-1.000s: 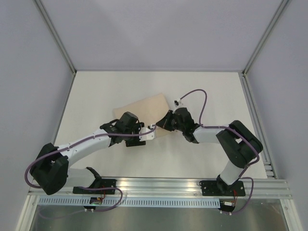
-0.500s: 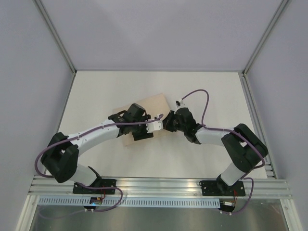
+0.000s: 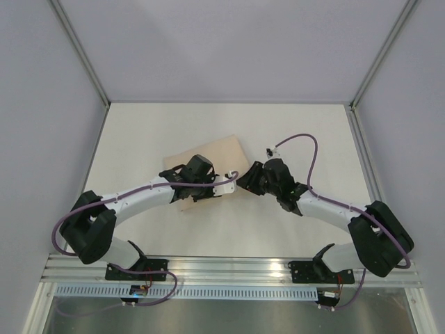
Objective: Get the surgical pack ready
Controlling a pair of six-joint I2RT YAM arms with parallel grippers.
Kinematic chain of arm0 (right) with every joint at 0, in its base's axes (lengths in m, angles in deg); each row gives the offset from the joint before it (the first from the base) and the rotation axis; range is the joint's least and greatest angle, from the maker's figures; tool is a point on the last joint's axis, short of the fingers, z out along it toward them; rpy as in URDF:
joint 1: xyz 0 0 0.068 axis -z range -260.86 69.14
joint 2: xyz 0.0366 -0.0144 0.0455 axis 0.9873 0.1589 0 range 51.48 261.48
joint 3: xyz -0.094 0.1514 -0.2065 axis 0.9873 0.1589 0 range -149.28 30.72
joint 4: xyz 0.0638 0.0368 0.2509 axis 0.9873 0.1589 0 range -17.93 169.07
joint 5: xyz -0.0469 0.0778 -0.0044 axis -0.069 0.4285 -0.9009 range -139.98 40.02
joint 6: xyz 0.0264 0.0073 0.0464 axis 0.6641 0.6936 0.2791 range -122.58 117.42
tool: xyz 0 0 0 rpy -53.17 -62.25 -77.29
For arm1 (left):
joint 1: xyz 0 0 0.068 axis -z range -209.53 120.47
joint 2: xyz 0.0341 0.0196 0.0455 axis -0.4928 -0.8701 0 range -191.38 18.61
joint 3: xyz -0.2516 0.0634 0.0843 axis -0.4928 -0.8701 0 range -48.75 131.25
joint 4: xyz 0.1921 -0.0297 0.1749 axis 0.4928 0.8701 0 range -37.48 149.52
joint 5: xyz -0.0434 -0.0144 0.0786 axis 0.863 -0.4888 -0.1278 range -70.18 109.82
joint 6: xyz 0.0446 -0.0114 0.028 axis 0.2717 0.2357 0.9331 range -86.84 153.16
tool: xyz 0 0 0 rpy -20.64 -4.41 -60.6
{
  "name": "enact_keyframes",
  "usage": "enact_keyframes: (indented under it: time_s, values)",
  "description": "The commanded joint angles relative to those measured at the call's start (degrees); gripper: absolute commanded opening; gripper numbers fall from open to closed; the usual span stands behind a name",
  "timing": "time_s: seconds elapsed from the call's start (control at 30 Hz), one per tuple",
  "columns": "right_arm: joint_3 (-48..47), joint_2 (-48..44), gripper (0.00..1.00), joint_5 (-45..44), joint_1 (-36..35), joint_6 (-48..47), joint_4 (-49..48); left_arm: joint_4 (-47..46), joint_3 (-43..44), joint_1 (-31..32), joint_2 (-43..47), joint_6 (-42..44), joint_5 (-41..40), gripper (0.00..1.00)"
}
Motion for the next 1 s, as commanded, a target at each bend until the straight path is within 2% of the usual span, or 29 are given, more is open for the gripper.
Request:
enact_keyframes:
  time_s: [0.0,0.17,0.33,0.5,0.63,0.77,0.87,0.97]
  values:
    - [0.48,0.14,0.35,-1.92,0.14,2.60,0.26,-0.25,-0.80,0.33,1.35,1.52,-0.07,0.38]
    - [-4.44,6.73,0.36,-2.19,0.67,2.95,0.43,0.37,-0.80,0.41,1.35,1.17,0.90,0.43]
    - [-5.06,8.84,0.39,-2.71,0.85,4.35,-3.00,0.63,-1.15,0.50,1.70,1.25,1.16,0.42]
    - [-3.66,6.04,0.36,-1.13,0.93,5.06,-2.92,0.99,-2.38,0.85,2.14,1.96,1.08,0.33]
    - [-0.05,1.20,0.34,-2.53,0.93,7.60,-2.91,0.72,-2.73,0.94,3.54,2.22,0.64,0.17]
    - [-1.98,1.54,0.43,-3.50,0.85,6.91,-1.60,0.46,-2.64,0.94,3.29,2.75,0.29,0.17]
    - [-4.61,6.19,0.51,-2.71,0.85,7.34,-2.12,0.63,-2.55,0.94,2.58,3.10,0.02,0.14]
    - [-6.64,9.44,0.50,-2.10,0.93,8.13,-2.21,0.20,-2.90,1.03,2.75,3.45,-0.33,0.11]
